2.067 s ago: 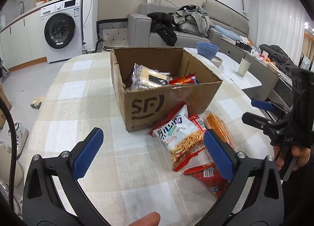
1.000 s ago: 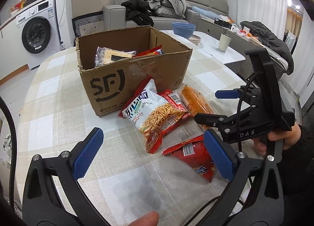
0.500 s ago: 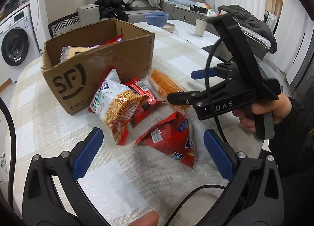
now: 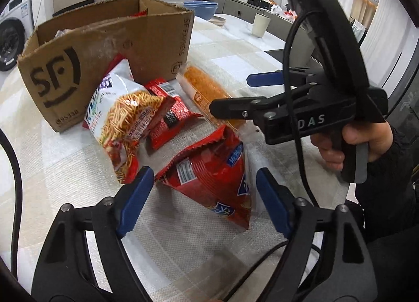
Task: Organize snacks
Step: 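Grasp the red chip bag with the left tool while the right tool grasps the orange sponge-cake pack, then lift the red chip bag with the left tool while the right tool lifts the sponge-cake pack over the box, then drop both packs into the box and open both tools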
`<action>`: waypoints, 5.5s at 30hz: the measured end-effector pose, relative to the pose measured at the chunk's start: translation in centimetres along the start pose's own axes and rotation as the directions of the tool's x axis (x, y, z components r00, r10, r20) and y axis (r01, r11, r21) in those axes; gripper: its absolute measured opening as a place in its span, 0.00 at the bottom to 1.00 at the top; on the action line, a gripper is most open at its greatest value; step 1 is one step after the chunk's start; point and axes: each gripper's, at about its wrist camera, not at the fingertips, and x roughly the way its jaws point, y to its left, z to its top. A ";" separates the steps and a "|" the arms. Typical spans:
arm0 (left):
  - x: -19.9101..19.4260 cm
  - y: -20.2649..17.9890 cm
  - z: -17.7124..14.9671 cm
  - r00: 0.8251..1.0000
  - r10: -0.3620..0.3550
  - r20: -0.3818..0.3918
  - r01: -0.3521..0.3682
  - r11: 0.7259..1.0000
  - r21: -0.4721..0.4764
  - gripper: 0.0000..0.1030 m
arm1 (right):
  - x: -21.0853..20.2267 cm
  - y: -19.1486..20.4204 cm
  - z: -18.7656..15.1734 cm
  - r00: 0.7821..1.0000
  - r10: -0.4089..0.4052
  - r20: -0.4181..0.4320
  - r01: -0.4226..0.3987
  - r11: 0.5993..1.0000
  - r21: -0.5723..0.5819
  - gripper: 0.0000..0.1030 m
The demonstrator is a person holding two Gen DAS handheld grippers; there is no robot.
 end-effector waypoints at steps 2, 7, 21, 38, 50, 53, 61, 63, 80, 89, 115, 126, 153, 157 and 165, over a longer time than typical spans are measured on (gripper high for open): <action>0.2 0.2 -0.1 1.000 0.007 -0.001 -0.007 1.000 -0.008 0.77 | 0.0 0.0 0.0 1.000 -0.002 0.001 0.002 1.000 -0.002 0.99; 0.5 0.8 -0.3 1.000 -0.009 0.005 0.009 0.999 -0.032 0.74 | 0.1 0.0 0.1 1.000 0.004 -0.001 -0.004 1.000 0.002 0.99; 0.5 0.9 -0.4 1.000 -0.027 0.012 0.027 0.999 -0.031 0.63 | 0.9 1.2 0.0 0.994 0.106 -0.010 -0.106 0.994 0.019 0.82; -0.3 1.4 -0.5 1.000 -0.007 0.026 0.008 0.999 -0.038 0.62 | 0.3 0.6 -0.1 0.994 0.113 -0.003 -0.113 0.993 0.032 0.37; -2.6 2.2 0.0 0.997 0.001 0.073 0.002 0.999 -0.052 0.62 | -1.9 0.6 0.2 0.992 0.113 0.058 -0.113 0.994 -0.002 0.36; -3.6 2.9 0.2 0.996 0.009 0.088 -0.004 0.998 -0.056 0.62 | -2.7 0.6 0.5 0.990 0.117 0.079 -0.117 0.993 -0.006 0.36; -6.8 4.0 0.6 0.989 0.027 0.146 -0.016 0.997 -0.079 0.62 | -5.3 0.0 0.7 0.983 0.111 0.145 -0.111 0.994 -0.008 0.36; -7.7 4.1 0.7 0.986 0.036 0.161 -0.024 0.996 -0.080 0.62 | -5.8 0.1 0.7 0.981 0.113 0.157 -0.112 0.994 -0.017 0.36; -13.5 4.9 1.9 0.952 0.130 0.276 -0.094 0.985 -0.141 0.62 | -8.5 0.6 1.5 0.962 0.113 0.250 -0.113 0.993 -0.013 0.36; -14.7 5.9 4.4 0.934 0.196 0.297 -0.150 0.974 -0.170 0.62 | -8.9 1.3 2.2 0.941 0.136 0.310 -0.150 0.989 0.020 0.36; -10.8 13.4 13.7 0.912 0.288 0.293 -0.215 0.942 -0.259 0.62 | -6.6 3.3 8.7 0.939 0.145 0.313 -0.145 0.989 -0.022 0.36; -8.6 15.4 16.4 0.905 0.318 0.282 -0.244 0.932 -0.268 0.62 | -4.7 3.6 10.6 0.946 0.149 0.288 -0.148 0.989 -0.024 0.36; 0.1 17.6 19.8 0.914 0.370 0.169 -0.332 0.918 -0.215 0.62 | 1.7 4.4 13.7 0.981 0.041 0.192 -0.028 0.997 -0.071 0.36; 0.7 17.8 20.4 0.913 0.374 0.166 -0.336 0.917 -0.214 0.62 | 2.1 4.9 13.8 0.981 0.018 0.192 -0.002 0.997 -0.080 0.37; 2.5 18.4 21.1 0.911 0.390 0.136 -0.363 0.913 -0.185 0.64 | 0.6 4.5 13.0 0.970 0.029 0.242 -0.008 0.996 -0.086 0.51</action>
